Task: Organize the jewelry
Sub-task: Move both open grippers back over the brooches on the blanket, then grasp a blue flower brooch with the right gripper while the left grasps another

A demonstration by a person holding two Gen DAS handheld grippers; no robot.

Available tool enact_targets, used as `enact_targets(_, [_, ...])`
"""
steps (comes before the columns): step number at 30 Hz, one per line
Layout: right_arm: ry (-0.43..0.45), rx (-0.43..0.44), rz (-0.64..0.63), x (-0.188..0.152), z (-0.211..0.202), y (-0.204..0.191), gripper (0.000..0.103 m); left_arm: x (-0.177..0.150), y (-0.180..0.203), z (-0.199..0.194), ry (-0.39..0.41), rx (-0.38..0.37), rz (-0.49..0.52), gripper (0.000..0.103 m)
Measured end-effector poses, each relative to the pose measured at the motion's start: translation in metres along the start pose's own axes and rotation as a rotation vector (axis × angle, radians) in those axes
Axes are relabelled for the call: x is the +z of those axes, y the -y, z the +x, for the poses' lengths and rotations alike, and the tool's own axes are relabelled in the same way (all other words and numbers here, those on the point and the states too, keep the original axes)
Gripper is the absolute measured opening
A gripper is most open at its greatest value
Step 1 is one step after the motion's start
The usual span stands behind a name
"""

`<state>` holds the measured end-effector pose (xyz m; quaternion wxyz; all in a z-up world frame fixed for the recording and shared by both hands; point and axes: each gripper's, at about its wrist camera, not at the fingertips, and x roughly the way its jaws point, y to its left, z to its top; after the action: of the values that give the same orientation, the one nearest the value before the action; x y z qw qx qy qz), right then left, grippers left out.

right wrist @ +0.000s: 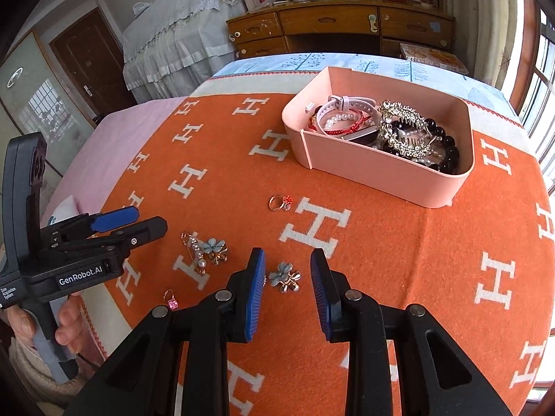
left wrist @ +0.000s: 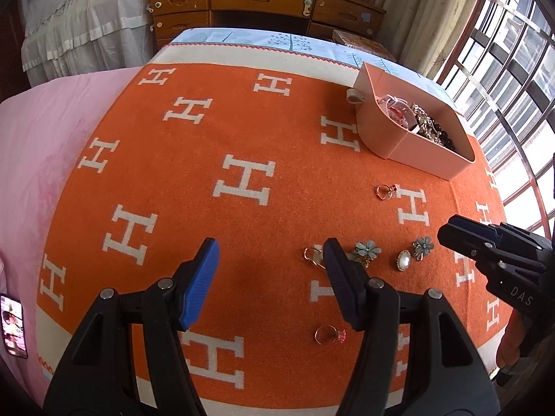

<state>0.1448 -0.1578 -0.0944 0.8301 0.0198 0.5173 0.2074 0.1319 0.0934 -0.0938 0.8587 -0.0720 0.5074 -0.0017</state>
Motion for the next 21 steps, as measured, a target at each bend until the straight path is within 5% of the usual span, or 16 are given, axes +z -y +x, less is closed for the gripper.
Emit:
enact_targets(5, [-0.014,0.038,0.060,0.005,0.004,0.013,0.027,-0.001,-0.005,0.002,-0.007,0.006,-0.008,0.059])
enact_targets(18, [-0.037,0.008,-0.019,-0.019,0.014,0.002,0.027,-0.009,-0.003,0.004,-0.014,-0.013,0.017,0.059])
enact_targets(21, [-0.022,-0.016,-0.051,-0.024,0.017,-0.002,0.037,-0.013,-0.001,0.002,-0.010,-0.038,0.041,0.059])
